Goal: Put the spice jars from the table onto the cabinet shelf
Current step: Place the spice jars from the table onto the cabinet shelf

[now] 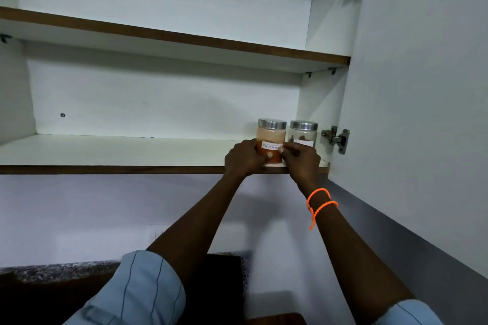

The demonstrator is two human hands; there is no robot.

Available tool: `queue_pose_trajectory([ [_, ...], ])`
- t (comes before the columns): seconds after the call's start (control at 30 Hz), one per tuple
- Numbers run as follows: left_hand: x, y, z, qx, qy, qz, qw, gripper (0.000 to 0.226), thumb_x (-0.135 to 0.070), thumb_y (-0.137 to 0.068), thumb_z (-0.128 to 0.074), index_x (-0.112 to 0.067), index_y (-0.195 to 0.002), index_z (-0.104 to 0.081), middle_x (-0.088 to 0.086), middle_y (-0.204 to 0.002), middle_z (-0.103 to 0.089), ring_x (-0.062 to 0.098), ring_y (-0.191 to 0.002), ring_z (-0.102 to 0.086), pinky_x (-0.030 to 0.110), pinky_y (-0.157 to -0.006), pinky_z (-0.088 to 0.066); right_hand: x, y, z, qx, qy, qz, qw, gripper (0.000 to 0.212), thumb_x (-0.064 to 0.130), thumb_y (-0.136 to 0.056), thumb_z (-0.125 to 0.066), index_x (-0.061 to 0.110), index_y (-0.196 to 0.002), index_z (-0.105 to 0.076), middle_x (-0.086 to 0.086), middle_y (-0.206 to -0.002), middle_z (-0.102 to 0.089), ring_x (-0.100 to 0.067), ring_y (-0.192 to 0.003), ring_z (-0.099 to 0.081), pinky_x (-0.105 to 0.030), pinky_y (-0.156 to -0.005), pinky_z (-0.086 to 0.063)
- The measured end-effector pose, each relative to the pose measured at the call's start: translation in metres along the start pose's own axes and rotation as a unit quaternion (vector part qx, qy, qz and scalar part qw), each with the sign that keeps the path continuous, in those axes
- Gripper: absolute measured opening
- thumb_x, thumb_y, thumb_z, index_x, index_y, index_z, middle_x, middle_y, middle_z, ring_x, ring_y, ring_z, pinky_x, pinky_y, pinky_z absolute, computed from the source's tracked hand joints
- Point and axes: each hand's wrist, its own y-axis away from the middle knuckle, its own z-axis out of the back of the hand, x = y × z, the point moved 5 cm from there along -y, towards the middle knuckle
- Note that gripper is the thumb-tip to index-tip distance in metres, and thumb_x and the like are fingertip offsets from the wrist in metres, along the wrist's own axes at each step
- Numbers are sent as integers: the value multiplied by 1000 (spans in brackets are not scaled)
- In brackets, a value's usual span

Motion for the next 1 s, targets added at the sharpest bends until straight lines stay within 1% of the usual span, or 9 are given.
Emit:
queue_pose_trajectory([
  [0.07,0,-3,-1,2,-20,1,1000,61,-62,-85,-66,-26,-135,-61,1,-130,-69,26,-118,-65,39,-91,-53,-2,-1,0,-2,24,7,1000,26,14,-89,-78,7,-114,-79,-11,-107,-80,-13,-92,-69,-2,-75,-47],
  [0.2,-5,1,-4,-8,-61,-14,998,63,-68,-89,-57,-26,-135,-57,2,-125,-70,27,-114,-67,36,-85,-50,-3,1,0,-23,68,8,997,25,6,-87,-75,6,-112,-79,-14,-106,-79,-25,-100,-74,-22,-87,-52],
  [0.43,-10,9,-9,-30,-155,-20,987,67,-71,-95,-42,-18,-135,-54,8,-117,-72,31,-110,-67,43,-92,-48,-10,23,3,-43,44,36,997,27,4,-89,-72,7,-115,-77,-10,-108,-78,-21,-102,-73,-1,-76,-46],
  [0.5,-11,14,-9,-40,-162,-21,986,71,-72,-95,-40,-13,-133,-54,10,-117,-72,32,-109,-68,44,-92,-48,-14,38,7,-33,10,55,998,27,2,-93,-68,7,-119,-75,-10,-112,-77,-22,-106,-72,-14,-88,-54],
  [0.6,-12,37,-10,-133,-172,-101,971,72,-64,-100,-37,-8,-145,-47,13,-123,-70,32,-109,-67,43,-91,-49,-28,69,13,-66,-7,77,995,32,-2,-93,-68,4,-125,-71,-11,-119,-74,-19,-108,-70,-27,-95,-58],
  [0.7,-7,81,-38,-165,-167,-221,947,65,-50,-102,-43,-8,-151,-44,12,-144,-58,29,-133,-55,43,-111,-40,-60,109,7,-44,12,50,998,28,-4,-90,-70,5,-116,-75,-7,-111,-76,-11,-98,-72,-17,-88,-58],
  [0.83,26,172,-113,-73,-82,-220,969,60,-25,-98,-54,-6,-153,-42,11,-157,-47,28,-149,-38,43,-120,-31,-108,190,-8,78,56,-31,995,31,-19,-76,-59,5,-87,-76,-6,-84,-77,5,-78,-68,-17,-70,-54],
  [0.93,90,252,-166,74,-29,-71,994,66,-18,-94,-59,-2,-155,-37,17,-158,-43,33,-149,-38,48,-114,-39,-145,253,-5,210,143,-118,960,22,-13,-83,-65,-2,-96,-79,-16,-96,-80,-19,-93,-75,-32,-88,-57],
  [1.0,132,309,-195,202,-75,-2,977,66,-18,-98,-57,-5,-157,-32,20,-159,-39,34,-147,-38,45,-115,-38,-156,302,-11,338,224,-178,896,20,4,-90,-71,4,-108,-78,-15,-112,-78,-26,-110,-72,-37,-98,-53],
])
